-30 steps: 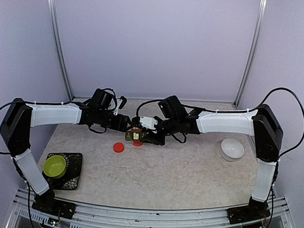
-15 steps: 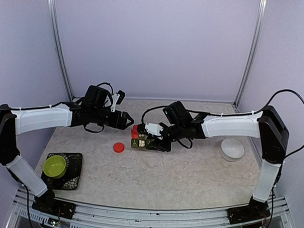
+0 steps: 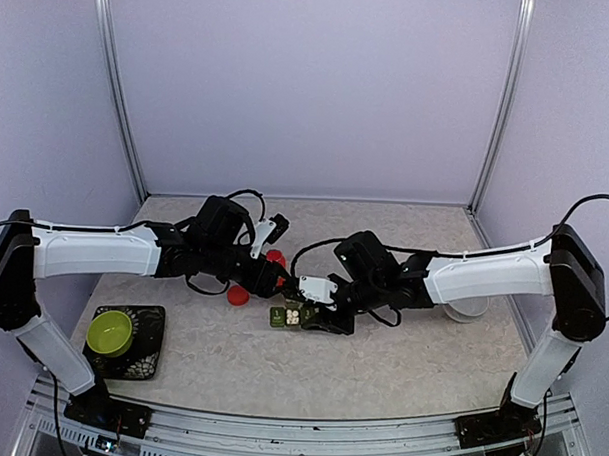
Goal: Sort the pills into containers
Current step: Adjust the pill at the center of the board.
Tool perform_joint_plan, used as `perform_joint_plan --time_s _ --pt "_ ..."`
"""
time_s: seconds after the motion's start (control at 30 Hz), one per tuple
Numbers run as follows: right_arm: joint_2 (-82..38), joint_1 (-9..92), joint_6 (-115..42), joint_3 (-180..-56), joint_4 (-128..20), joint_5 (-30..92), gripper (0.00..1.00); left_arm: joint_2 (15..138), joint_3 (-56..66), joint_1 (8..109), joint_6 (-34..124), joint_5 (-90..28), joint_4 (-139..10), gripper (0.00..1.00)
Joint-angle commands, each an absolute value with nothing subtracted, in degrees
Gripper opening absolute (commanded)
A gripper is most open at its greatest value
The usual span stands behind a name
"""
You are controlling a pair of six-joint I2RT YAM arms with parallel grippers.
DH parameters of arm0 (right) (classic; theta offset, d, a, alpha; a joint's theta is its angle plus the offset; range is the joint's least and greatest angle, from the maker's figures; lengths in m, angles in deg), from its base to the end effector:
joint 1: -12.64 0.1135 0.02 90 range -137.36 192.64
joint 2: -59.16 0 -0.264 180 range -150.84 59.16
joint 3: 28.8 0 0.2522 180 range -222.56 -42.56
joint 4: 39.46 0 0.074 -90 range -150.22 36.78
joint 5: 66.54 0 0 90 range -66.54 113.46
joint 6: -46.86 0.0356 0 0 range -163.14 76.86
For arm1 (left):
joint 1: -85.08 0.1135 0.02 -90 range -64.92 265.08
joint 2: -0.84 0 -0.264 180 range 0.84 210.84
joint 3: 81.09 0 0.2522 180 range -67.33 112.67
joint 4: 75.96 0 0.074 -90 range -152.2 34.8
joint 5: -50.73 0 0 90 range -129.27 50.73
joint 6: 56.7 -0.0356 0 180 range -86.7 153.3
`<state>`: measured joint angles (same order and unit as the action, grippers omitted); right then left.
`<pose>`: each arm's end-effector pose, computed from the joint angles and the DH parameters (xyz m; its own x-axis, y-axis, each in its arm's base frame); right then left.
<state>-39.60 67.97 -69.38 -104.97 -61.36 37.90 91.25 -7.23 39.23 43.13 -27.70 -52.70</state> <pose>0.2034 0.3097 0.2015 0.0393 -0.6958 -0.7171 -0.9814 0.1081 -0.1587 0.2368 -0.2542 0.2359 -0.5777 0.3550 -0.7350 0.7222 0.6419 -0.2577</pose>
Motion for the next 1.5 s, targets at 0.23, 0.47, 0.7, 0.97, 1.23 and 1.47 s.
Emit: perform_joint_plan --time_s 0.23,0.47,0.7,0.97,1.23,1.47 --pt "-35.6 70.4 -67.4 -102.5 -59.9 36.4 0.14 94.3 -5.7 36.4 37.3 -21.5 -49.5 0.54" --pt "-34.9 70.5 -67.6 -102.8 -60.2 36.3 0.14 94.4 -5.5 36.1 36.8 -21.7 -49.1 0.48" --pt "-34.9 70.6 -67.6 -103.0 -60.5 36.5 0.15 95.2 -4.8 36.1 36.6 -22.6 -48.7 0.45" --pt "-35.1 70.5 -67.6 -103.5 -61.0 36.6 0.15 95.3 -4.2 36.1 36.6 -23.8 -48.8 0.39" --pt "-35.1 70.5 -67.7 -103.6 -61.0 36.3 0.14 96.2 -3.4 36.0 36.1 -23.2 -48.0 0.34" --pt "-35.1 70.5 -67.7 -103.5 -60.9 36.1 0.14 97.2 -3.4 35.9 36.0 -23.0 -47.7 0.27"
